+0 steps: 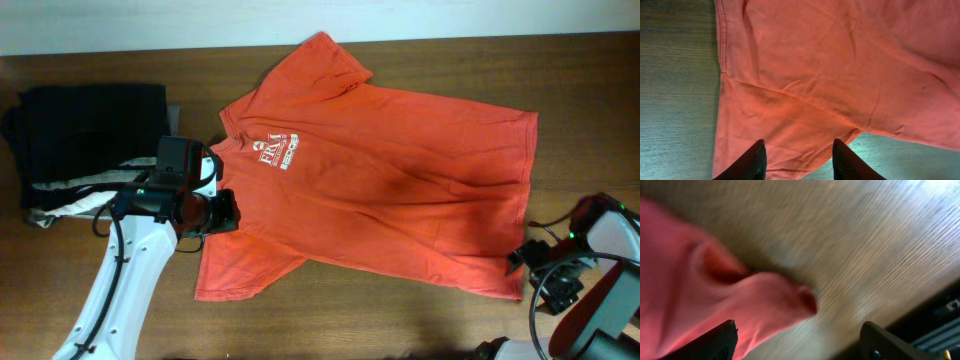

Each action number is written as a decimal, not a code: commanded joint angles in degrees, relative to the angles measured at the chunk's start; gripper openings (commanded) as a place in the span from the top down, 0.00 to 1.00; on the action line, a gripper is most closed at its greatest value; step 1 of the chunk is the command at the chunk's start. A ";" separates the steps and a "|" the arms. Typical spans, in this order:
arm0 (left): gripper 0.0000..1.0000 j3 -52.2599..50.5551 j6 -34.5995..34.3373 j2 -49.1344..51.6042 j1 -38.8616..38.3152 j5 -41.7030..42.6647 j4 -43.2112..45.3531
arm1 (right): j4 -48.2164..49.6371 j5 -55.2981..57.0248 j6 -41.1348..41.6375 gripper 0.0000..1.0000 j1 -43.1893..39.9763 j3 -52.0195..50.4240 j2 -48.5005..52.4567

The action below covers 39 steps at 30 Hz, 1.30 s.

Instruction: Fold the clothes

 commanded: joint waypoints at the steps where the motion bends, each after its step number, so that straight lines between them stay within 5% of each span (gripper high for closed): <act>1: 0.57 0.15 -0.52 0.50 -0.04 0.46 -0.15 | 1.70 -3.78 -3.65 0.20 -1.97 -1.36 -0.57; 18: 0.57 0.15 -0.52 0.50 -0.04 0.46 -0.15 | 10.14 -2.54 -3.80 0.41 -2.08 -8.20 -0.55; 25: 0.57 0.15 -0.52 0.50 -0.04 0.46 -0.17 | 10.99 -1.99 -3.80 0.78 -2.08 -8.20 -0.55; 34: 0.57 -0.57 -0.76 0.50 -0.09 5.22 -6.75 | 11.43 -1.84 -3.85 0.80 -2.08 -8.20 -0.55; 39: 0.57 -5.14 -6.95 0.50 -0.63 6.03 -8.76 | 11.58 -1.84 -3.82 0.80 -2.08 -8.20 -0.55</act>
